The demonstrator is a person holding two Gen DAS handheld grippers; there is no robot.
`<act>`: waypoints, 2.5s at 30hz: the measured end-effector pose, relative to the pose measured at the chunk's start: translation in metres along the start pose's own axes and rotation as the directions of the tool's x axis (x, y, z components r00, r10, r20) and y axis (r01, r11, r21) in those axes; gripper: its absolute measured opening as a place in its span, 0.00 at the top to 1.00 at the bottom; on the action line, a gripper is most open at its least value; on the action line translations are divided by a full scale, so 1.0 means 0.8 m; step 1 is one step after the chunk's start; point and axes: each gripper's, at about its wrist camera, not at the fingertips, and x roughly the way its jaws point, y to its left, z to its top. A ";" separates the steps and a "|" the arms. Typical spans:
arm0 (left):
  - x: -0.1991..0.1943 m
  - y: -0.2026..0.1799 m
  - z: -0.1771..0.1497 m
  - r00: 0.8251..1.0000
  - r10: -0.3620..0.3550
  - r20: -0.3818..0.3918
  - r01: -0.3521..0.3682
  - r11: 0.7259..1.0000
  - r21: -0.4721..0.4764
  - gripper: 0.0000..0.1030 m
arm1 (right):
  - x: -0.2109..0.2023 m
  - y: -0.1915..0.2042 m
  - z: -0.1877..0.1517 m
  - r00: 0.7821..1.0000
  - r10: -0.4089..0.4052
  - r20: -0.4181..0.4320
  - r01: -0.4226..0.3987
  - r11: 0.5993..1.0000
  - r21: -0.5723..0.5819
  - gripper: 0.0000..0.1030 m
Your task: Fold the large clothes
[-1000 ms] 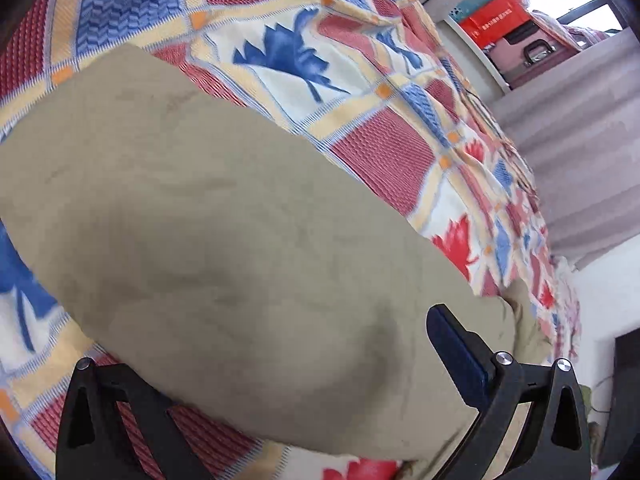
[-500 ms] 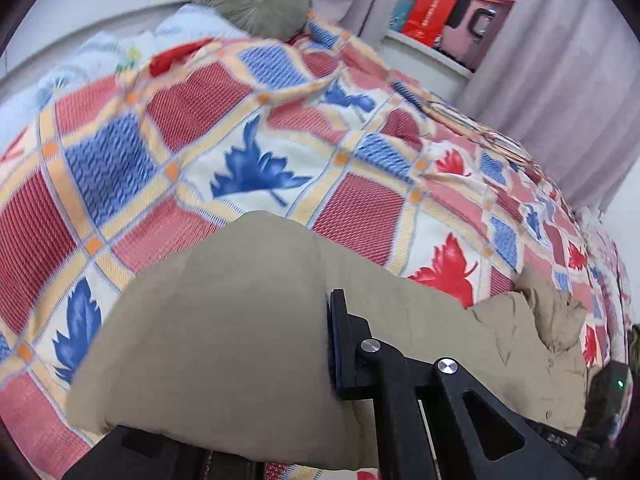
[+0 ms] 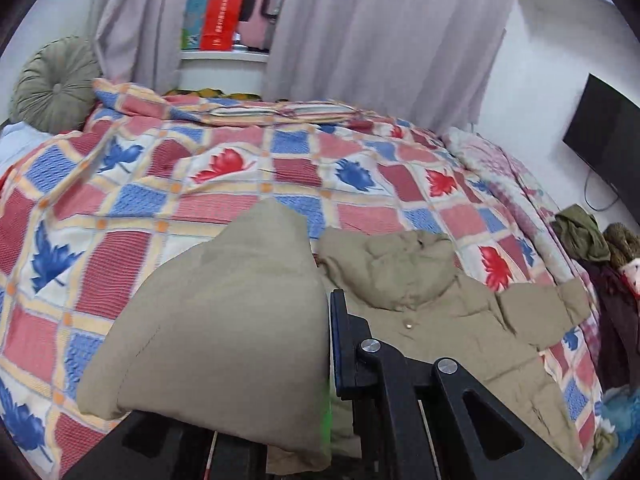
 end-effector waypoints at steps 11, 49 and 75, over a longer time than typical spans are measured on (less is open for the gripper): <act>0.164 -0.153 -0.114 0.959 0.032 -0.280 0.031 0.975 0.219 0.90 | -0.207 -0.132 -0.061 0.932 -0.300 0.205 0.278 0.952 0.128 0.86; 0.109 0.149 -0.141 0.859 0.385 -0.338 -0.451 0.881 -0.144 0.04 | -0.107 0.053 -0.009 0.612 -0.549 0.569 0.790 0.402 -0.462 0.22; 0.135 0.083 -0.135 0.872 0.314 -0.376 -0.359 0.931 -0.056 0.57 | -0.234 -0.177 0.029 0.805 -0.512 0.300 0.534 0.846 0.010 0.78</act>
